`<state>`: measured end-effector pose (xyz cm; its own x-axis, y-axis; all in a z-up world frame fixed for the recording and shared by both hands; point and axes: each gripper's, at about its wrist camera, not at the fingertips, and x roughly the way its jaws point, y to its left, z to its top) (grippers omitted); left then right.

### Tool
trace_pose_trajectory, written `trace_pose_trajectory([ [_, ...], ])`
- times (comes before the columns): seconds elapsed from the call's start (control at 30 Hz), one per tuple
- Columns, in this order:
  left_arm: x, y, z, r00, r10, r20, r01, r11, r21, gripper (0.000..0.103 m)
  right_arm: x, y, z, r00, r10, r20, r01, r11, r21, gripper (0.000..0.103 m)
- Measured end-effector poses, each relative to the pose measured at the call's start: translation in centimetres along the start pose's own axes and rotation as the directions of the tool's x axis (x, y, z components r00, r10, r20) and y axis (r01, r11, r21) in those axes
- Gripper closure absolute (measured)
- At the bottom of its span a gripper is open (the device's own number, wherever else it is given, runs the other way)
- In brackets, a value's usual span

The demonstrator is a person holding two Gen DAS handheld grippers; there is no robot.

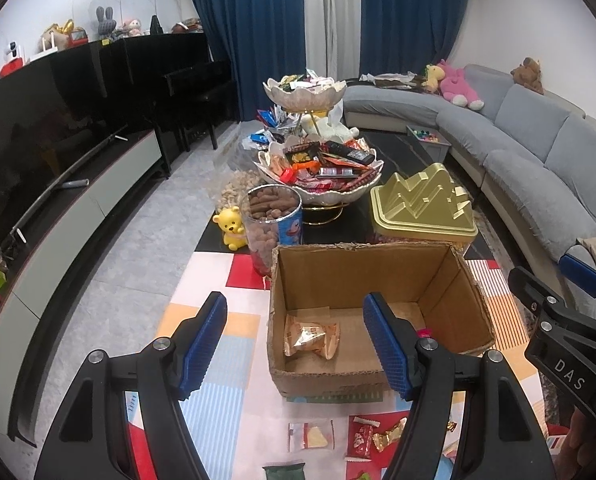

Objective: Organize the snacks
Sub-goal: 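Withdraw both open tools from the box back over the snacks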

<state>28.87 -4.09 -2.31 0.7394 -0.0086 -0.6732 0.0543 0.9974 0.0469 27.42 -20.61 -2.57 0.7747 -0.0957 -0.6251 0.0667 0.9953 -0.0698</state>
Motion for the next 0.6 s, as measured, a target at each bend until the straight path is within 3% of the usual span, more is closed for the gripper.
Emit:
trace_pose_trajectory([
  [0.6,-1.6,0.0,-3.2,1.000,0.015,-0.013,-0.015,1.000,-0.004,0.030,-2.2,-1.0,-2.3,1.000,-0.031,0.002,0.031,0.999,0.008,0.032],
])
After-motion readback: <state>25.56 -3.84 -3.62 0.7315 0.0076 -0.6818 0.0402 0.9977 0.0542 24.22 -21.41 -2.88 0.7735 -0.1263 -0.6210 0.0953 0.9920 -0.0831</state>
